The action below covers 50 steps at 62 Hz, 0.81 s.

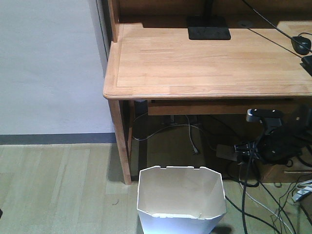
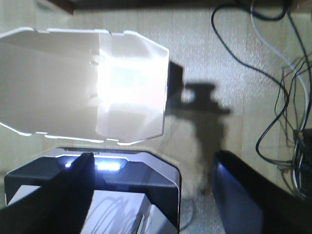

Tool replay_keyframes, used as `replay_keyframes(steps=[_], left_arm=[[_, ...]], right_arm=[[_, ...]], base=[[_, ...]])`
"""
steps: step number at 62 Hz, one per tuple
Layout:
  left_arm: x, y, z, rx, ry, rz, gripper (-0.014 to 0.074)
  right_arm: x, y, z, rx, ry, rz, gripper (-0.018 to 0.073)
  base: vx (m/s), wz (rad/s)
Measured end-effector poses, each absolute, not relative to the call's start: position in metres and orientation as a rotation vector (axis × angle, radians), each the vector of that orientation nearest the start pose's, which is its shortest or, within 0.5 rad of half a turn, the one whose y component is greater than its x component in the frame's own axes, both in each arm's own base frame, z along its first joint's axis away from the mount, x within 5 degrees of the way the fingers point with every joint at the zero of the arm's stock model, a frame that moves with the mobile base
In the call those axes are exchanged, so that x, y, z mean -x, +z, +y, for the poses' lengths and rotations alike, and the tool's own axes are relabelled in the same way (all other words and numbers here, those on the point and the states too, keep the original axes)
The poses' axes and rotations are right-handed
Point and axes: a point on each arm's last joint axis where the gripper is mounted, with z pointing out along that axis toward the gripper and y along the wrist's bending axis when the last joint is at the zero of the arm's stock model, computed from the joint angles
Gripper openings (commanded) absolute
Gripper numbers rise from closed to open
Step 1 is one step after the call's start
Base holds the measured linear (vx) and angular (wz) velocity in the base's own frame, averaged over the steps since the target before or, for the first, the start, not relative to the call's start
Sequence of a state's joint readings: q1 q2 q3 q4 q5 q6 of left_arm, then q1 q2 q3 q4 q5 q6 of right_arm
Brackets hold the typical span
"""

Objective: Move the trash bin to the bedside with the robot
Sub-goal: 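Lower the right gripper down to the rim of the white bin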

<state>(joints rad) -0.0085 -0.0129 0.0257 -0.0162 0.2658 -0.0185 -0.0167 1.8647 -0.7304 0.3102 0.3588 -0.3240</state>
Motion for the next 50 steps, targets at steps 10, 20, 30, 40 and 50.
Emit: replay_keyframes(steps=[10,20,30,40,50], left_arm=[[-0.055,0.181,-0.001,0.02,-0.035,1.762,-0.0006],[-0.055,0.181,-0.001,0.02,-0.035,1.762,-0.0006],[-0.055,0.181,-0.001,0.02,-0.035,1.762,-0.0006],[-0.055,0.181,-0.001,0.02,-0.035,1.762,-0.0006],[-0.055,0.181,-0.001,0.02,-0.035,1.762,-0.0006]], right_arm=[[-0.3,0.057,0.004,0.039,0.151,3.004,0.05],[-0.314,0.023,0.004,0.087,0.144,3.05,0.05],[-0.325,-0.008,0.003,0.118,0.133,3.073,0.05],[-0.336,-0.036,0.002,0.163,0.117,3.072,0.05],[-0.343,-0.065,0.001,0.189,0.117,3.095,0.0501]], base=[[0.0,0.0],[0.0,0.0],[0.0,0.0],[0.0,0.0],[0.0,0.0]])
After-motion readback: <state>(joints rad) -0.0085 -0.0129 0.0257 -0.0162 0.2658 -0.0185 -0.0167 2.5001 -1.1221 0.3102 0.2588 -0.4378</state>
